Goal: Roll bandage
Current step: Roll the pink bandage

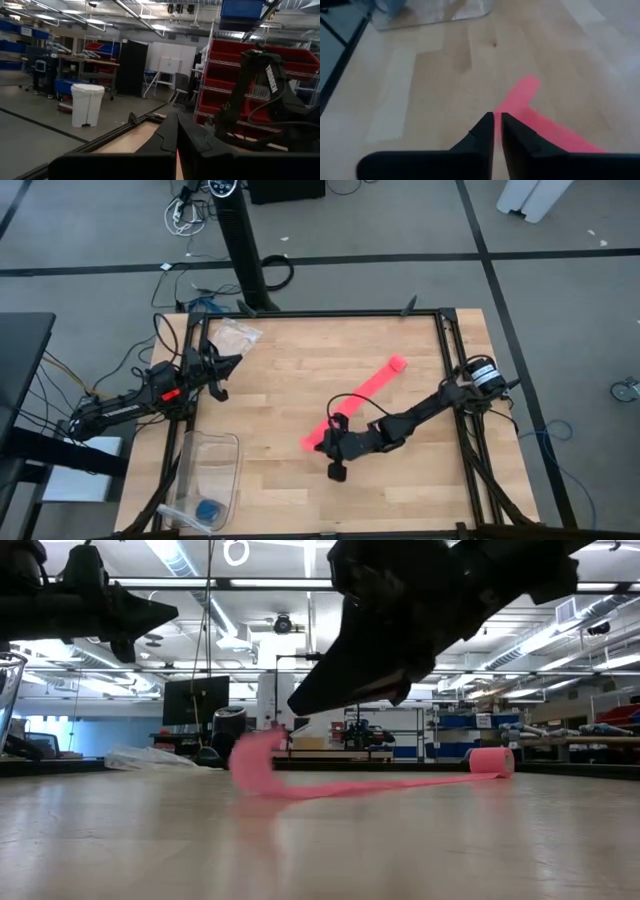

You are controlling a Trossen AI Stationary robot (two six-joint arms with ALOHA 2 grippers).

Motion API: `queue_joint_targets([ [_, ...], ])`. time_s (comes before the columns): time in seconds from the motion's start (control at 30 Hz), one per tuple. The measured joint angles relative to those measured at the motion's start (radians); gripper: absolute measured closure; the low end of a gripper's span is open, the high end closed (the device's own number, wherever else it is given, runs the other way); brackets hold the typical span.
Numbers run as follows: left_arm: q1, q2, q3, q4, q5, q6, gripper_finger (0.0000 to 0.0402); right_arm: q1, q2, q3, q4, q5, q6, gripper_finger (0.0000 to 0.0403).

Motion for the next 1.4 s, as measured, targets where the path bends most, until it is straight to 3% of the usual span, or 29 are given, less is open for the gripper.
queue_joint_targets([
  [0.23,0.000,0.000,0.000,-0.009,0.024,0.000,0.0393,0.018,0.000,0.000,0.013,0.001,0.027,0.0295],
  [0.37,0.000,0.000,0.000,-0.009,0.028,0.000,0.0393,0.014,0.000,0.000,0.028,0.014,0.020,0.0283],
  [0.5,0.000,0.000,0.000,-0.010,0.031,0.000,0.0393,-0.013,0.000,0.000,0.041,-0.013,0.017,0.0306],
  [0.6,0.000,0.000,0.000,-0.019,0.043,0.000,0.0393,-0.026,-0.004,0.000,-0.029,0.033,0.023,0.0342],
  [0.73,0.000,0.000,0.000,-0.038,0.067,-0.021,0.0393,-0.042,-0.080,0.001,-0.222,0.055,0.024,0.0394],
  [0.87,0.000,0.000,0.000,-0.067,0.085,-0.026,0.0393,-0.041,-0.200,0.001,-0.548,0.178,0.089,0.0393],
  [0.97,0.000,0.000,0.000,-0.077,0.090,-0.026,0.0393,-0.023,-0.305,-0.027,-0.815,0.321,0.248,0.0399],
  [1.03,0.000,0.000,0.000,-0.083,0.090,-0.027,0.0393,-0.018,-0.372,-0.104,-0.902,0.380,0.394,0.0400],
  [1.2,0.000,0.000,0.000,-0.090,0.090,-0.047,0.0393,-0.002,-0.502,-0.363,-0.774,0.483,0.710,0.0401],
  [1.4,0.000,0.000,0.000,-0.087,0.090,-0.100,0.0393,-0.004,-0.518,-0.588,-0.670,0.634,1.153,0.0394],
])
